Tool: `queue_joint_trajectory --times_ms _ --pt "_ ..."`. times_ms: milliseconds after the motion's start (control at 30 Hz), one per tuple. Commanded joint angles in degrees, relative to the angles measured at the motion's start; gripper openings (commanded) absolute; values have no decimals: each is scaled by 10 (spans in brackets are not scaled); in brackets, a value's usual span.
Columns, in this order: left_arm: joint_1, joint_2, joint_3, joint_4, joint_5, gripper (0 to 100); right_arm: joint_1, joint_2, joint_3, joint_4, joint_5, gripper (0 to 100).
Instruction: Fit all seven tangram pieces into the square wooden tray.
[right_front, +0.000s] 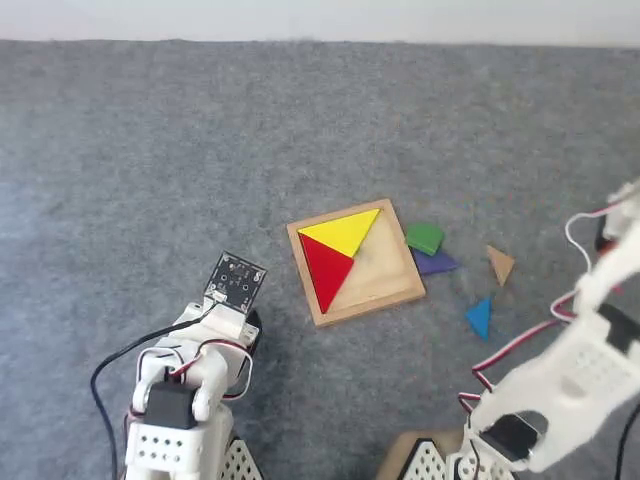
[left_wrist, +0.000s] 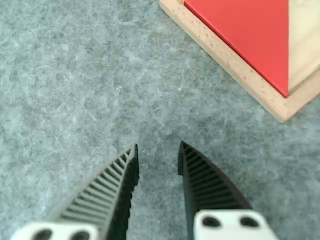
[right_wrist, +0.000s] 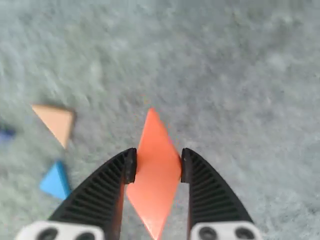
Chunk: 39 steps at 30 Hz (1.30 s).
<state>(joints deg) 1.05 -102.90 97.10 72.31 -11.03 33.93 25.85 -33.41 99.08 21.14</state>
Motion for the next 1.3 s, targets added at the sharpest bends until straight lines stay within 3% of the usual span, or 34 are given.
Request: queue_joint_trajectory --times_ms 0,200,300,400,533,667,867,1000,1267 --pt "-1 -12 -7 2 4 123 22 -121 197 -138 32 52" --pt "-1 -12 -7 2 4 123 15 -146 495 -408 33 52" --pt "-1 -12 -7 2 4 123 12 -161 563 -479 35 53" --pt "-1 -12 -7 2 4 123 12 -174 570 -481 37 83" --pt "-1 -12 -7 2 4 123 11 -196 569 -480 33 212" --pt "-1 -12 -7 2 4 123 -28 -255 570 -417 32 298" --pt "-1 -12 -7 2 4 123 -88 -349 580 -334 -9 280" --pt "-1 -12 -7 2 4 123 -117 -356 649 -371 -51 277" --pt "-1 -12 -7 2 4 123 -140 -346 717 -433 -41 249"
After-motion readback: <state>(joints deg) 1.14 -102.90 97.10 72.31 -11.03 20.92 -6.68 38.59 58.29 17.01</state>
